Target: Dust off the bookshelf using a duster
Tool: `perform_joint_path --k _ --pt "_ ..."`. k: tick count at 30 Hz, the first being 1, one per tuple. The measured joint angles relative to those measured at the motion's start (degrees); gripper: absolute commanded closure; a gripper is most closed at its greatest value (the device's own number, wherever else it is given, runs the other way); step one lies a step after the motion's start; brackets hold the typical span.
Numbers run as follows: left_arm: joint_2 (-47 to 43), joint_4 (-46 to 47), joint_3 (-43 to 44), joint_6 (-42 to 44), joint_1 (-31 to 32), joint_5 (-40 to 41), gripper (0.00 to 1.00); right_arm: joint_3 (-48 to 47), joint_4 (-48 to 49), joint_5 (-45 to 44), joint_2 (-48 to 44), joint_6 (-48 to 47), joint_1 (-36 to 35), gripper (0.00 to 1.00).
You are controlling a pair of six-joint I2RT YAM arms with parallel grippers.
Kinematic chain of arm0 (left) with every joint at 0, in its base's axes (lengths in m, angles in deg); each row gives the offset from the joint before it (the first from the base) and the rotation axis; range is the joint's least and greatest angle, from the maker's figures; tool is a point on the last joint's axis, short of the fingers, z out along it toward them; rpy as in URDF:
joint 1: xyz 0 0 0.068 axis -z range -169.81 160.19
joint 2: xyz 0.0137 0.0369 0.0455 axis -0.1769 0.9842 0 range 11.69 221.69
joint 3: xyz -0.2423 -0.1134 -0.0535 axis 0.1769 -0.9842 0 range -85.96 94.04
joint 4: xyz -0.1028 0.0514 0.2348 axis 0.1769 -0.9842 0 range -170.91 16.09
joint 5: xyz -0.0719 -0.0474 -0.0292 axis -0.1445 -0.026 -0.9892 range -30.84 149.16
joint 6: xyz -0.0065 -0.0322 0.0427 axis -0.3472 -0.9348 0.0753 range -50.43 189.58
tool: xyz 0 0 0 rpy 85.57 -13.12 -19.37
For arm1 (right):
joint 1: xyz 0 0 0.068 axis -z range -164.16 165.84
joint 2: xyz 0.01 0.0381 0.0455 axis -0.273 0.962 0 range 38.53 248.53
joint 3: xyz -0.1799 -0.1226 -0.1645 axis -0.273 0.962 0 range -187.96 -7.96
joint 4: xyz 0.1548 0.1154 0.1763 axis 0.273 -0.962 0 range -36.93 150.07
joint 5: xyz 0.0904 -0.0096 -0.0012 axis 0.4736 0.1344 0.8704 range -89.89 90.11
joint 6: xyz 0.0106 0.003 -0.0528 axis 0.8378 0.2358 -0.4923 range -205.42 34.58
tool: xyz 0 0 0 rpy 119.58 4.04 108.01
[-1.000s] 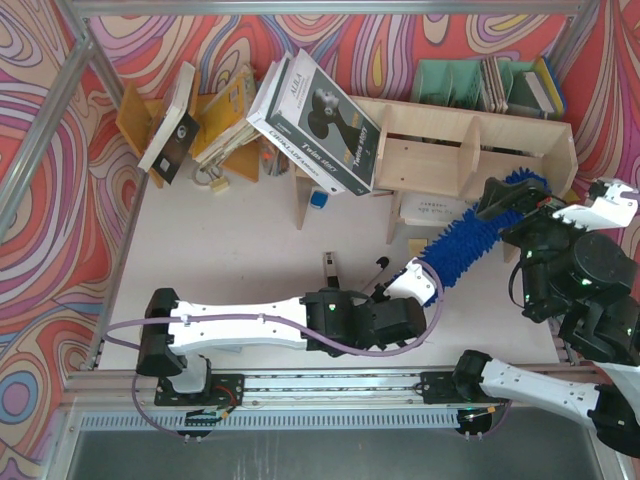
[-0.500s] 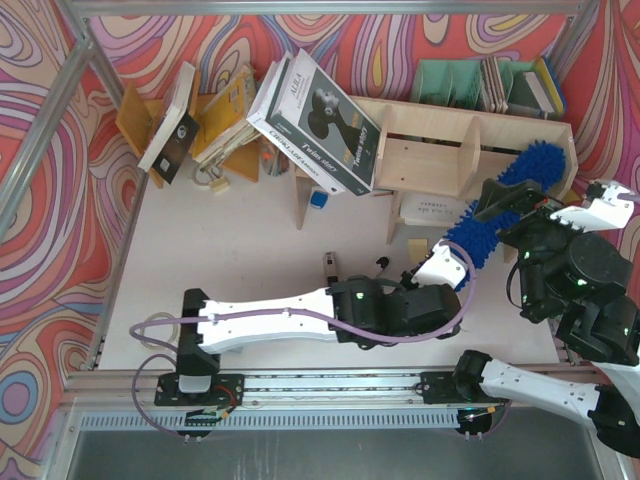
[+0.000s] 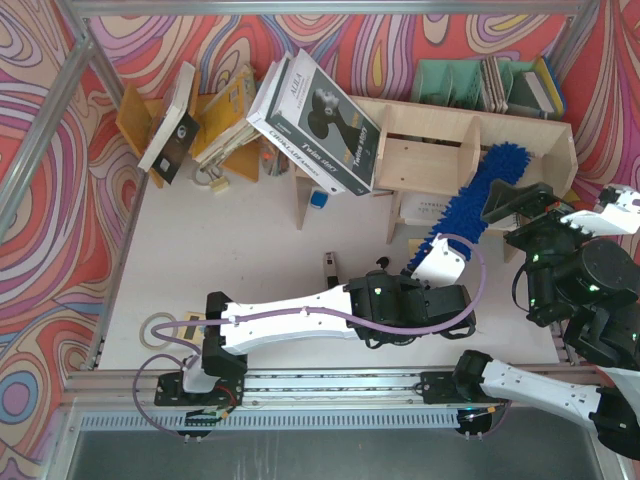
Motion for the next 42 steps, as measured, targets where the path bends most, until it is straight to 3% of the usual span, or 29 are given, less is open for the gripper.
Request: perform_joint_path --k 6,16,28,42 --pt "0.0 -4.6 1.5 -3.2 0.5 1.9 1.00 0.7 0.3 -0.3 -1.2 0.6 0.0 0.04" --pt "2.8 -4.7 5.6 -2.2 0.7 1.4 1.00 0.9 0.3 -1.0 -2.2 1.7 0.0 0.04" --pt "4.0 3.7 3.6 4.8 0.2 -1.5 1.00 0.9 0.0 -1.1 -2.4 2.5 0.0 0.04" --pt "-2.3 12.1 -3.6 9.3 -0.2 1.0 1.00 0.9 0.0 -1.4 -2.4 2.5 0.0 0.04"
